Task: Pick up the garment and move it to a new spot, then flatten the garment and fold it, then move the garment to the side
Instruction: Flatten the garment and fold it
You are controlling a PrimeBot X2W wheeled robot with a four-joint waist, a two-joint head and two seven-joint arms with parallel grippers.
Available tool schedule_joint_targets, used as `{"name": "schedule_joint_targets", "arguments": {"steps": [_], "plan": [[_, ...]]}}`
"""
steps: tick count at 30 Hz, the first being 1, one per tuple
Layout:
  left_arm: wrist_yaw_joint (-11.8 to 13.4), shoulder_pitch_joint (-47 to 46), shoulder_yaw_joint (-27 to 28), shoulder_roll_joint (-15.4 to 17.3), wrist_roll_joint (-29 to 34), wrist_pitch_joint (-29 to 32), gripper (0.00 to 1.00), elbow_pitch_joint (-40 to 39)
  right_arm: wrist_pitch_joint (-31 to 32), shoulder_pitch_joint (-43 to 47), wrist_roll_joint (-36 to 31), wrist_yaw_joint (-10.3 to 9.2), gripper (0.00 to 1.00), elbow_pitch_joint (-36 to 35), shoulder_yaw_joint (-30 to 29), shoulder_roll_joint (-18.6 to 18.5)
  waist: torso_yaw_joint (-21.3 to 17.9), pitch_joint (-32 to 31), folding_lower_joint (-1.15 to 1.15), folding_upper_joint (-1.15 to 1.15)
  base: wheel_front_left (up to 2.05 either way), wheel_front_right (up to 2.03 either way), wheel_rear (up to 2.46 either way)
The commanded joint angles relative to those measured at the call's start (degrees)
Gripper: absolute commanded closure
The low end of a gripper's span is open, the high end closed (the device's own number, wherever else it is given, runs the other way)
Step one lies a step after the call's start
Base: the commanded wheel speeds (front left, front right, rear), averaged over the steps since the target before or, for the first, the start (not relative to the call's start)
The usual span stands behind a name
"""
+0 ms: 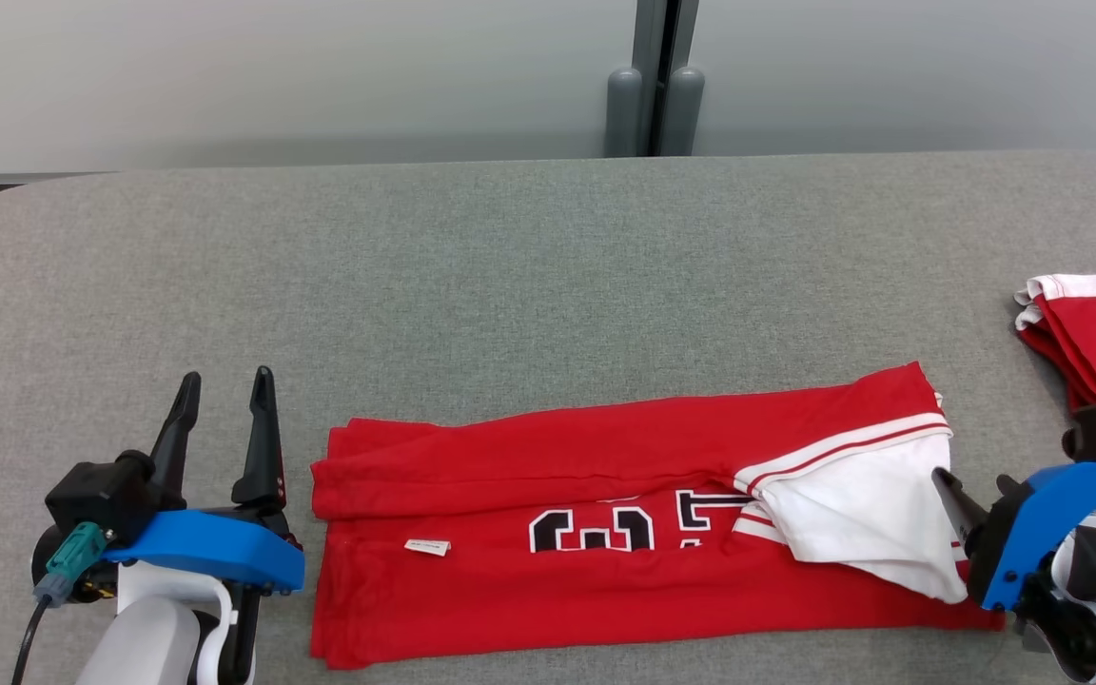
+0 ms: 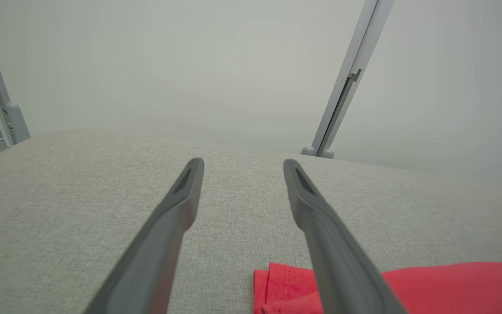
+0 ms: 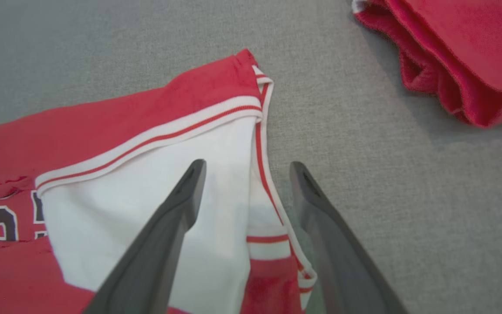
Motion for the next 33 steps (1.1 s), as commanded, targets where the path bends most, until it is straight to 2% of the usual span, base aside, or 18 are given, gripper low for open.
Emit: {"name": "schedule_joint_targets", "arguments": {"steps": [1,9,14,15,16,24,28,33], "plan": [[-0.2,-1.4,0.0,0.1,0.2,-0.3,0.00,0.7,0.4,-1.5,-1.4,0.03,0.00,2.2,0.3,-0.8,0.1,0.1,0.00,0.00,0.00,0.00,0.00],[-1.1,-2.7,-0.5,-0.6,0.0,-0.3,0.00,3.5,-0.3,-7.3,-5.1,0.03,0.00,14.5,2.0,-2.3,1.4,0.8,0.00,0.00,0.00,0.00,0.00],[-1.2,-3.3,-0.9,-1.1,0.1,-0.3,0.00,4.1,0.2,-8.7,-4.0,0.05,0.00,20.4,3.1,-1.8,2.2,1.0,0.00,0.00,0.00,0.00,0.00],[-1.3,-3.3,-0.8,-1.1,0.0,-0.3,0.00,4.2,-0.2,-9.0,-2.8,0.09,0.84,21.2,3.9,-1.6,2.3,1.0,0.00,0.00,0.00,0.00,0.00],[-1.3,-3.3,-0.7,-1.1,-0.1,-0.3,0.00,4.3,-0.6,-9.1,-2.0,0.09,1.00,21.4,4.2,-1.8,2.3,1.0,0.00,0.00,0.00,0.00,0.00],[-1.0,-1.4,0.3,-0.6,-0.3,-0.3,0.00,4.3,-3.9,-8.0,2.3,0.02,1.00,16.9,4.3,-5.3,0.9,0.0,0.00,0.00,0.00,0.00,0.00],[-0.8,-0.4,0.5,-0.4,-0.3,-0.3,0.00,3.6,-3.5,-5.5,2.6,0.02,1.00,11.4,2.2,-7.4,0.2,-0.8,0.00,0.00,0.00,0.00,0.00],[-0.7,1.0,1.1,0.1,-0.4,-0.3,0.00,2.6,-0.6,-2.5,-0.3,0.02,1.00,2.0,-1.6,-9.8,-0.9,-1.4,0.00,0.00,0.00,0.00,0.00]]}}
